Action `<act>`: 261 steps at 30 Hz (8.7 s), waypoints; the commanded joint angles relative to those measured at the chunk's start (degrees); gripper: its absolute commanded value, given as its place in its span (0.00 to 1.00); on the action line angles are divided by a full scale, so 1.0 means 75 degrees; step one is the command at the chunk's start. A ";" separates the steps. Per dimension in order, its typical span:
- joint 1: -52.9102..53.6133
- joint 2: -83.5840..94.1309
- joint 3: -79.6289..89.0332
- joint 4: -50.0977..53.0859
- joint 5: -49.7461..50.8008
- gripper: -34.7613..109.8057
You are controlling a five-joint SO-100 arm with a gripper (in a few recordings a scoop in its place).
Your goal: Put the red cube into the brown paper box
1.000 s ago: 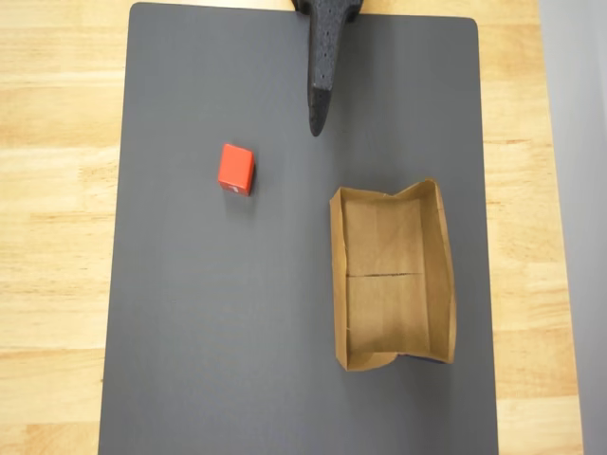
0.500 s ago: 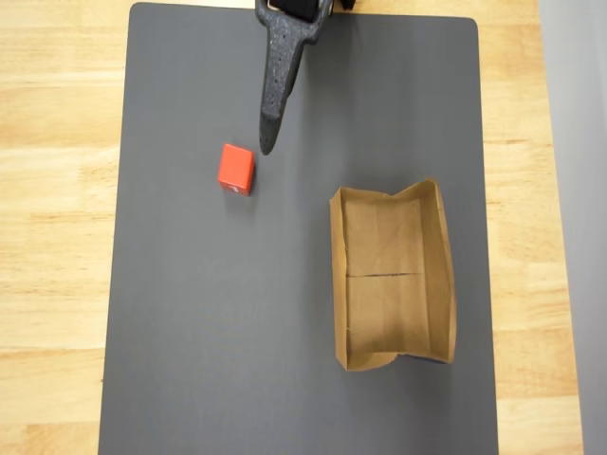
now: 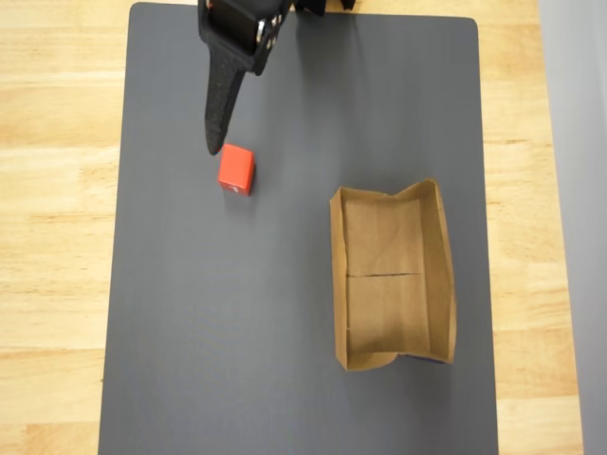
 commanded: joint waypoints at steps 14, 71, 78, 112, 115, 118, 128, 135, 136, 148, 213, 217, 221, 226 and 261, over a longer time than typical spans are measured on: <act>0.0551 -0.2320 -0.0797 -0.0938 -0.1395 0.50; -0.0035 -0.4781 -0.1312 -0.2180 -0.2613 0.30; -0.0035 -0.4734 -0.1312 -0.2262 -0.2496 0.26; -0.0340 -0.1430 -0.0703 -0.3070 -0.2777 0.24; -0.0492 -0.0855 -0.0316 -0.3422 -0.2707 0.24; -0.0645 -0.0211 0.0047 -0.3727 -0.2613 0.24; -0.1418 0.1324 0.0844 -0.4359 -0.2332 0.24; -0.2414 0.2027 0.1383 -0.4148 -0.1840 0.24; -0.2566 0.2074 0.1418 -0.4102 -0.1687 0.24; -0.3984 0.1453 0.1840 -0.5730 -0.1020 0.24; -0.5285 -0.0047 0.1324 -0.5953 -0.0504 0.40; -0.4934 0.0984 0.1547 -0.5754 -0.0492 0.28; -0.4488 0.2414 0.2203 -0.5672 -0.0809 0.24; -0.3961 0.4078 0.3035 -0.5437 -0.1219 0.24; -0.3305 0.8813 0.6914 -0.4910 -0.0164 0.24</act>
